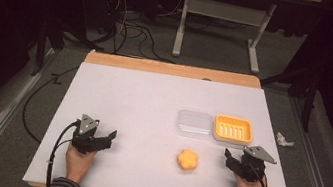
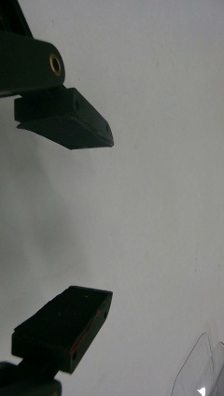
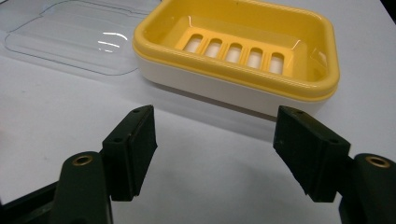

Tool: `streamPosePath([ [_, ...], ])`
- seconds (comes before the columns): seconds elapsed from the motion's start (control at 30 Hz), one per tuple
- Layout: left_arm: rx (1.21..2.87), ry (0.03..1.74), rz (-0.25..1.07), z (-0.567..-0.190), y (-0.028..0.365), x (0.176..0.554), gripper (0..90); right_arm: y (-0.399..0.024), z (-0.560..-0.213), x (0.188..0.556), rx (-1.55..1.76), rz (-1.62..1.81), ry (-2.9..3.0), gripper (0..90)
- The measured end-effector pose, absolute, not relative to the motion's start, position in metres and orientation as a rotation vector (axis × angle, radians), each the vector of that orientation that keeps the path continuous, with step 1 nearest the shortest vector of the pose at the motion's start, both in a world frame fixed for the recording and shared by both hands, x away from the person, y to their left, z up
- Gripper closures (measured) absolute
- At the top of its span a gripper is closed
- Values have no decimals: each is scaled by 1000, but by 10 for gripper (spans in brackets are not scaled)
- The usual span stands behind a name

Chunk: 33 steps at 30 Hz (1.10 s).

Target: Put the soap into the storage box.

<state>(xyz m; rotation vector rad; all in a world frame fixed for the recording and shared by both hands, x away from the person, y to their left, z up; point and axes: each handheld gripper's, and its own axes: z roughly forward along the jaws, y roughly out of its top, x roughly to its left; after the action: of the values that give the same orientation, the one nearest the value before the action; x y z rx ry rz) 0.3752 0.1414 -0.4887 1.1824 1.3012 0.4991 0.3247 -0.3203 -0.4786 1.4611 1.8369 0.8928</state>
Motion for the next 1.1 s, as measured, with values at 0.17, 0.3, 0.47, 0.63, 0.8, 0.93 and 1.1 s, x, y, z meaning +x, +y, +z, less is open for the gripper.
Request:
streamPosePath([
  [0.17, 1189, 1297, 503, -489, 141, 375, 228, -321, -479, 325, 1453, 903, 1843, 303],
  [0.3, 1184, 1300, 496, -489, 141, 375, 227, -320, -479, 324, 1457, 898, 1837, 291],
  [0.47, 1185, 1297, 496, -489, 142, 375, 223, -325, -478, 326, 1513, 918, 1813, 288],
  [0.63, 1184, 1290, 491, -488, 141, 374, 220, -328, -478, 326, 1557, 938, 1788, 282],
  [0.8, 1184, 1294, 486, -488, 142, 375, 220, -332, -477, 325, 1579, 962, 1748, 236],
  [0.93, 1183, 1295, 482, -488, 142, 375, 221, -333, -476, 323, 1568, 979, 1716, 209],
  [1.1, 1184, 1294, 483, -488, 142, 375, 220, -332, -476, 322, 1552, 969, 1719, 202],
])
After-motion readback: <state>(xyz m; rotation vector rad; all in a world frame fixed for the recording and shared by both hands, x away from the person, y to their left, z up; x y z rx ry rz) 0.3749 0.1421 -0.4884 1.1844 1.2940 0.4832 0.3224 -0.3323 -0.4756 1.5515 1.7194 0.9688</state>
